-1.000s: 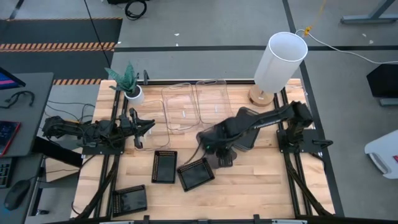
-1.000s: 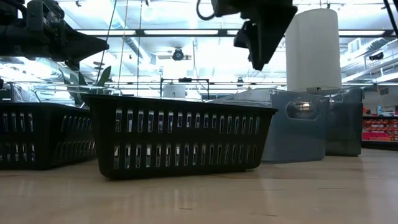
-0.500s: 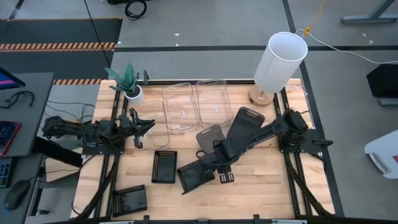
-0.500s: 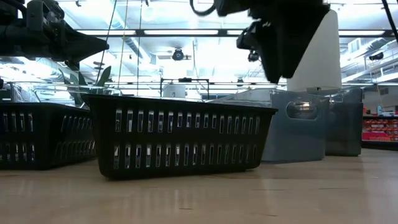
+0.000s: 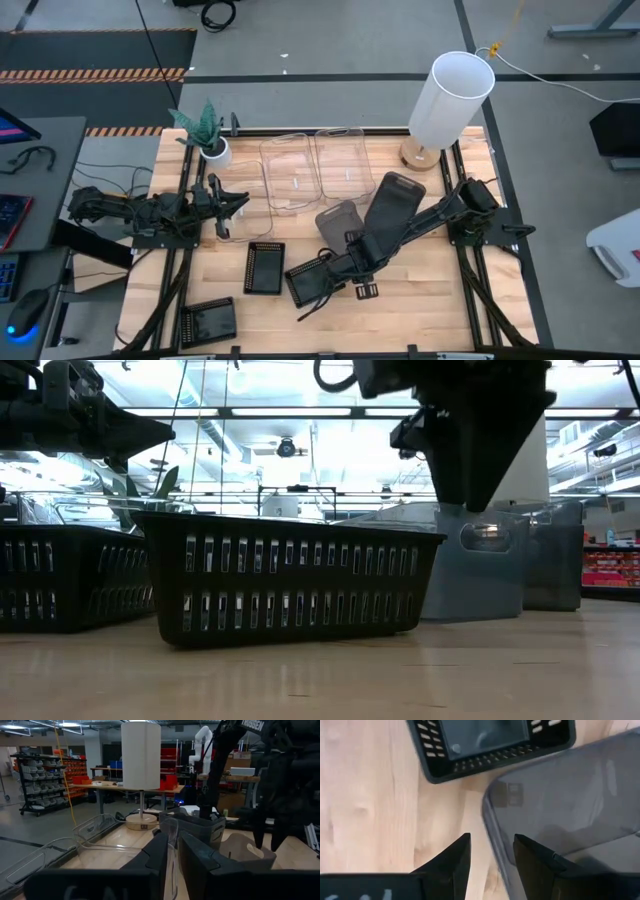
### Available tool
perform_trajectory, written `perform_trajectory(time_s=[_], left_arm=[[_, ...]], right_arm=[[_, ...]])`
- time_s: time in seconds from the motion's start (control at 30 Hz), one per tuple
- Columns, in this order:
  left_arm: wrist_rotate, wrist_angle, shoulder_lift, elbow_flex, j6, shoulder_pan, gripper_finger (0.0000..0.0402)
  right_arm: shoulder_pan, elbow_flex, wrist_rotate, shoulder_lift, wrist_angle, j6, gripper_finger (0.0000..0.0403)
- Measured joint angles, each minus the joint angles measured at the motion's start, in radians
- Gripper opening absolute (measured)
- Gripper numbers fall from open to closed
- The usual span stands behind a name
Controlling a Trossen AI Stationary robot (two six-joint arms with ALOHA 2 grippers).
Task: Stack baskets by color
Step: Stack the left black bin on the black bins
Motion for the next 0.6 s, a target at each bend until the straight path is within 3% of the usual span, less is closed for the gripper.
perform_trajectory(time_s=[0.6], left_arm=[[0.000, 0.000, 0.000, 0.000, 0.000, 0.000, 0.0058]], right_arm=[[-0.016, -0.221, 0.028, 0.000, 0.269, -0.049, 0.0154]])
